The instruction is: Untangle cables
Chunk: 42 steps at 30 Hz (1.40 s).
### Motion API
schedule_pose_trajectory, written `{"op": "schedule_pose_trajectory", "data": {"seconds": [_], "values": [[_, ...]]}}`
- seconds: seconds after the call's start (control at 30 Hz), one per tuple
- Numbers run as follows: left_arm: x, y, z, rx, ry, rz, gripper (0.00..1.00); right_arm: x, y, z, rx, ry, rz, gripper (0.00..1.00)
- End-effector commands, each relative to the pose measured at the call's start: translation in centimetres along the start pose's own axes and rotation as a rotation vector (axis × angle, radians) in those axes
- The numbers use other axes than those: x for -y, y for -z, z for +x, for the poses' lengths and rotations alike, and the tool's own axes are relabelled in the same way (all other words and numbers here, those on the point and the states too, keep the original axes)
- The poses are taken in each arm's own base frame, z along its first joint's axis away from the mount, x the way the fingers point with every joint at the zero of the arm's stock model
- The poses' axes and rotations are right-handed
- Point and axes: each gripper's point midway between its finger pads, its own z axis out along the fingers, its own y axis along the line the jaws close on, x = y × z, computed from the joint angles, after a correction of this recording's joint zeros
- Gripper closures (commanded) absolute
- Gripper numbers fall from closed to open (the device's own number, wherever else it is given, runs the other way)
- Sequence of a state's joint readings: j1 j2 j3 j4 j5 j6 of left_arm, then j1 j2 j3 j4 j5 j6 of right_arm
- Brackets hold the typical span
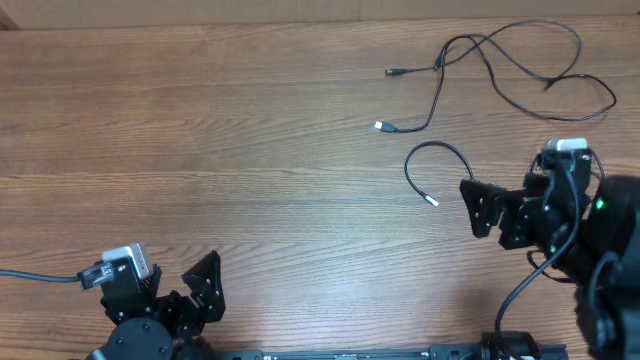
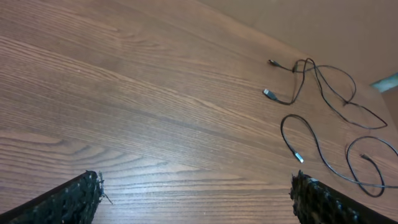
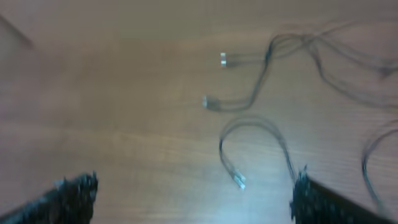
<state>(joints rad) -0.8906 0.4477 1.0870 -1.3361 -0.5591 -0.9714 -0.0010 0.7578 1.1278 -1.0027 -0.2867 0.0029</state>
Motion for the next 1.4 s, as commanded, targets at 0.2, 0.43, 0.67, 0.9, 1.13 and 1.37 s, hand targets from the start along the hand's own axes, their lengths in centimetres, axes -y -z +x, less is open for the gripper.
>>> {"op": "schedule_pose_trajectory", "data": {"seconds": [0.2,0.43,0.67,0.9,1.13,1.37], "values": [[-0.2,0.0,-0.2,0.015,0.014,-0.005,0.00,0.5,-3.2,3.8,0.291,0.179,-0.037,0.00],[-0.2,0.0,-0.2,0.015,0.014,-0.005,0.00,1.3,-5.0,7.7,0.412,0.233,-0.046,0.00],[-0.2,0.0,-0.2,0.015,0.014,-0.005,0.01,1.8,-6.2,9.3,0.495,0.258,-0.049,0.00],[-0.2,0.0,-0.2,0.015,0.014,-0.005,0.00,2.0,-6.5,10.1,0.540,0.269,-0.045,0.00],[-0.2,0.0,-0.2,0.015,0.014,-0.005,0.00,2.3,-6.8,9.9,0.598,0.281,-0.033,0.00],[-0.2,0.0,-0.2,0.015,0.014,-0.005,0.01,2.6,-7.2,10.6,0.566,0.337,-0.005,0.00]]}}
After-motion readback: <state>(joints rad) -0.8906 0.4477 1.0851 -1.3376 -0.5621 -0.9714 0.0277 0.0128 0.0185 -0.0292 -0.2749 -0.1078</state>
